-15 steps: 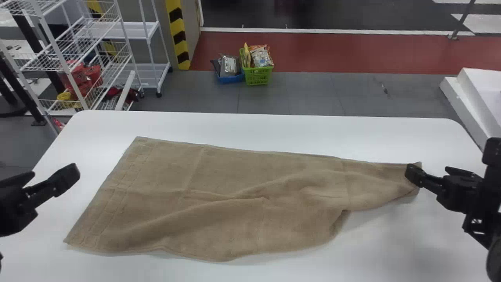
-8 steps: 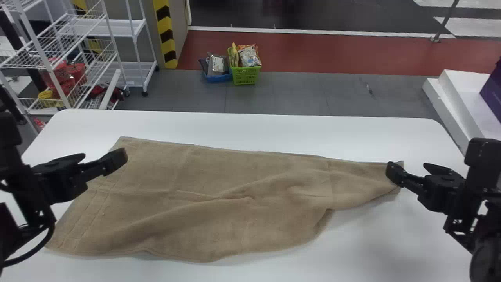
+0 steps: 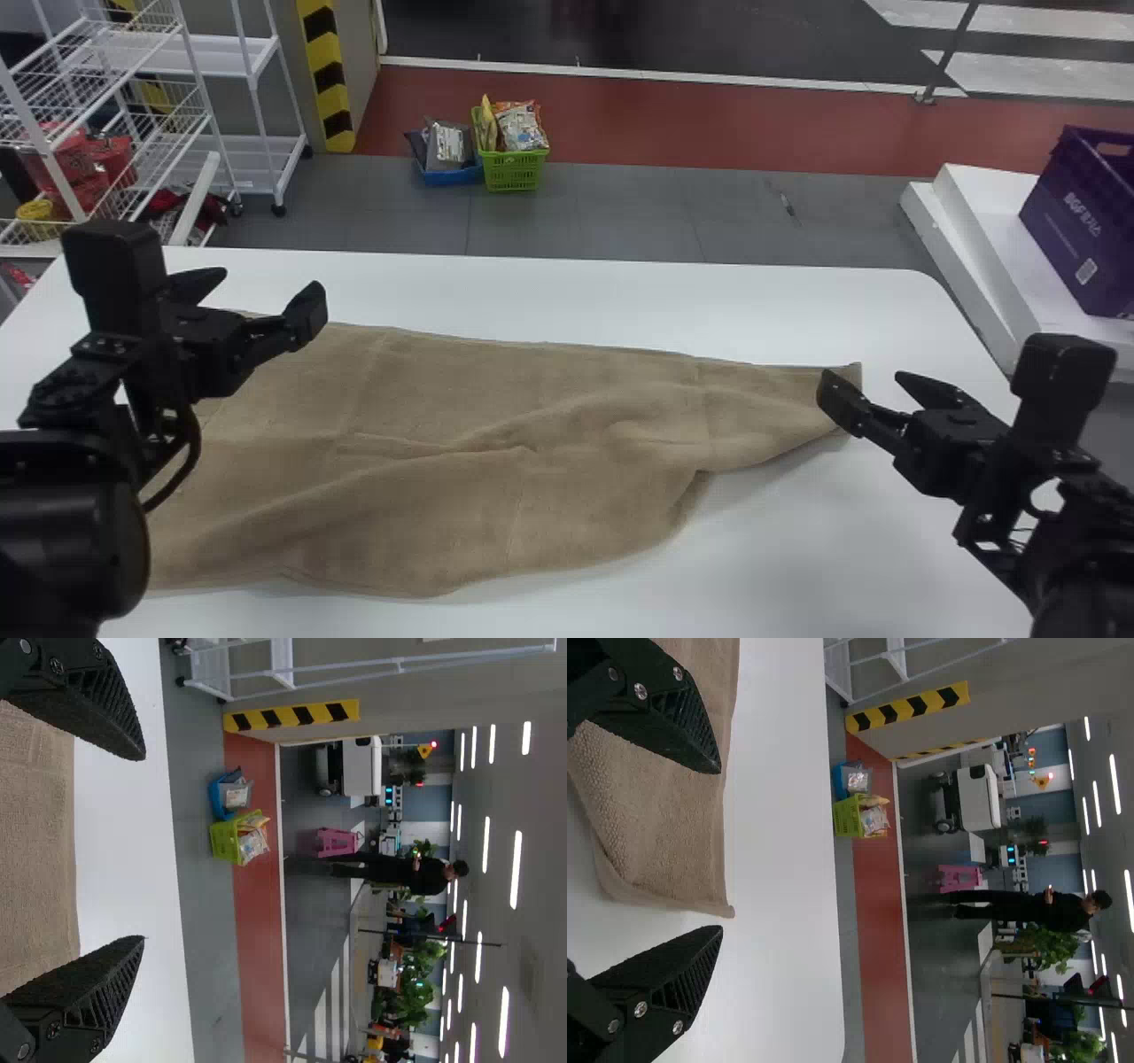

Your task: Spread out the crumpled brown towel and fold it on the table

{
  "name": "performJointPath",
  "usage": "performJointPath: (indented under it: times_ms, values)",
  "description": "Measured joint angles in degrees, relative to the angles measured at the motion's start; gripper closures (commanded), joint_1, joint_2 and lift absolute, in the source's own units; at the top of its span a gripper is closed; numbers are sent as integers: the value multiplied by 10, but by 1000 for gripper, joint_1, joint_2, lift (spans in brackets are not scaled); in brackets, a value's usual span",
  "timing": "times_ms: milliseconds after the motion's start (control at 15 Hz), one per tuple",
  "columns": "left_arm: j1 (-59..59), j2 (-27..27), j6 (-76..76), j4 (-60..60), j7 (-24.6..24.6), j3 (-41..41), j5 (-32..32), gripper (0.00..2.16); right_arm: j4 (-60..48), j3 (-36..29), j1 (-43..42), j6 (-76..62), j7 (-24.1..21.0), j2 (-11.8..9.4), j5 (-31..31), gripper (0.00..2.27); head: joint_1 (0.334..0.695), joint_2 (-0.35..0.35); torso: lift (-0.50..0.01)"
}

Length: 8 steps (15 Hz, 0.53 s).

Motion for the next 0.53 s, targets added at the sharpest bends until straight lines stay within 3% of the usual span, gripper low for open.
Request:
performJointPath:
  times_ms: [267,533]
  values:
    - [-52,5,-41,101,5,-1,-37,93,-18,14,18,-10,2,3,-8,208,695,-61,-127]
    - [-94,13,22,146,2,1,-54,157,-40,22,28,-10,2,4,-14,208,695,-32,-127]
